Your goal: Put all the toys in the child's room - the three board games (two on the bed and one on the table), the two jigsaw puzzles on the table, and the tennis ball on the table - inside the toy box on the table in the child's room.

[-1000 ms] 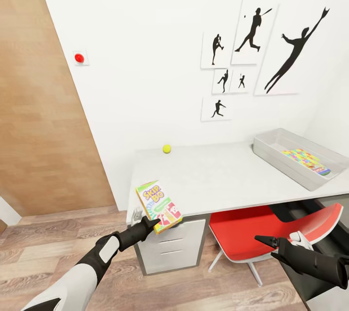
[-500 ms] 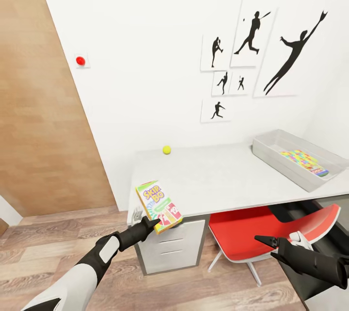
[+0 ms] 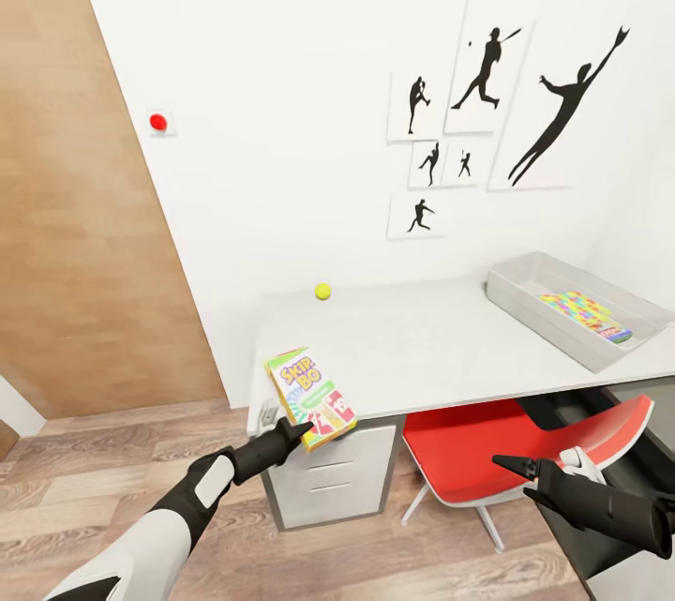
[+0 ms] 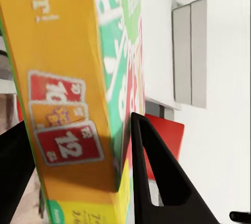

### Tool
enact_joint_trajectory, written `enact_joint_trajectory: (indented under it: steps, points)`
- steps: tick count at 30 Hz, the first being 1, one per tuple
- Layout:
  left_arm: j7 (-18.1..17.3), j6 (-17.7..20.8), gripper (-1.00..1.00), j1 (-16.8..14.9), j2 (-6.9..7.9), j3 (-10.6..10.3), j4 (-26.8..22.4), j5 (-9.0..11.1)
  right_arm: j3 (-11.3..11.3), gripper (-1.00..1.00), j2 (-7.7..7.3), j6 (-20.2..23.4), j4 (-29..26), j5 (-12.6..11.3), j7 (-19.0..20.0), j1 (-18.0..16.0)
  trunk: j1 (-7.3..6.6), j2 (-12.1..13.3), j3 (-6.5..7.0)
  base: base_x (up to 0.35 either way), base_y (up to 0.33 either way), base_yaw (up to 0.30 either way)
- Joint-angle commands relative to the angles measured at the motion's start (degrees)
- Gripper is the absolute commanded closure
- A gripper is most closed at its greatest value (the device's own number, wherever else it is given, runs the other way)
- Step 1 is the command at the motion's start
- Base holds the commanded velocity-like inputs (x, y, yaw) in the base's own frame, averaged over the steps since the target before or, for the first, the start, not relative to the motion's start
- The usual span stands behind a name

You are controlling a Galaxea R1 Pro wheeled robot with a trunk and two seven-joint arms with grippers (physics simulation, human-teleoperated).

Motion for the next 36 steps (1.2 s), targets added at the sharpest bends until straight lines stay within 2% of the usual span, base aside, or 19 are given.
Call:
enact_joint_trajectory:
  steps: [1,6,11,14,15,16,19,21,24,27,32,36]
  points:
    - [-1.0,0.4,1.0,0.0,-0.2,0.3,-0.1,0.1,0.0,-1.0,-0.01,0.2,0.0,-0.6,-0.6,-0.1,-0.2,0.3,0.09,0.0,0.0,0.0]
    - [-6.9,1.3,1.0,0.0,-0.53,0.0,-0.4,-0.1,0.0,-1.0,0.06,0.2,0.0,-0.6,-0.5,0.0,-1.3,2.3,0.98,0.0,0.0,0.0]
    - [-9.2,3.4,1.0,-0.1,-0.71,-1.8,-0.6,-0.1,0.1,-1.0,0.17,0.2,-0.1,-0.6,-0.5,-0.1,-2.4,4.3,1.88,0.0,0.0,0.0]
    - [-13.3,5.3,1.0,0.0,-1.33,-3.3,-0.7,-0.1,0.1,-1.0,0.21,0.2,-0.1,-0.7,-0.5,-0.1,-3.06,5.5,2.42,0.0,0.0,0.0]
    - [-16.6,6.1,1.0,-0.1,-1.6,-4.4,-0.7,-0.2,0.1,-1.0,0.23,0.2,-0.1,-0.7,-0.5,-0.1,-3.28,5.9,2.6,0.0,0.0,0.0]
    - [-18.5,6.6,1.0,-0.1,-1.69,-5.3,-0.8,-0.2,0.1,-1.0,0.24,0.2,-0.1,-0.7,-0.5,-0.1,-3.5,6.3,2.78,0.0,0.0,0.0]
    - [-21.5,7.5,1.0,-0.1,-1.89,-8.3,-0.8,-0.2,0.3,-1.0,0.25,0.2,-0.1,-0.7,-0.5,-0.1,-4.15,7.6,3.32,0.0,0.0,0.0]
    - [-22.4,8.3,1.0,-0.1,-1.94,-9.6,-0.8,-0.2,0.4,-1.0,0.25,0.2,-0.1,-0.6,-0.5,0.0,-4.37,8.0,3.5,0.0,0.0,0.0]
    - [-22.7,9.8,1.0,-0.2,-1.89,-10.1,-0.8,-0.2,0.5,-1.0,0.26,0.2,0.0,-0.6,-0.6,0.0,-4.37,8.0,3.5,0.0,0.0,0.0]
    - [-23.0,12.9,1.0,-0.4,-1.33,-10.0,-2.6,-0.1,0.5,-1.0,0.26,0.2,0.0,-0.5,-0.6,-0.1,-4.37,8.0,3.5,0.0,0.0,0.0]
    - [-23.0,21.7,1.0,-0.5,-1.1,-10.3,-7.4,-0.2,0.6,-1.0,0.26,0.2,0.0,-0.5,-0.6,-0.1,-4.37,8.0,3.5,0.0,0.0,0.0]
    - [-23.0,23.3,1.0,-0.5,-1.15,-11.1,-9.8,-0.4,0.8,-1.0,0.32,0.2,0.0,-0.5,-0.6,-0.1,-4.37,8.0,3.5,0.0,0.0,0.0]
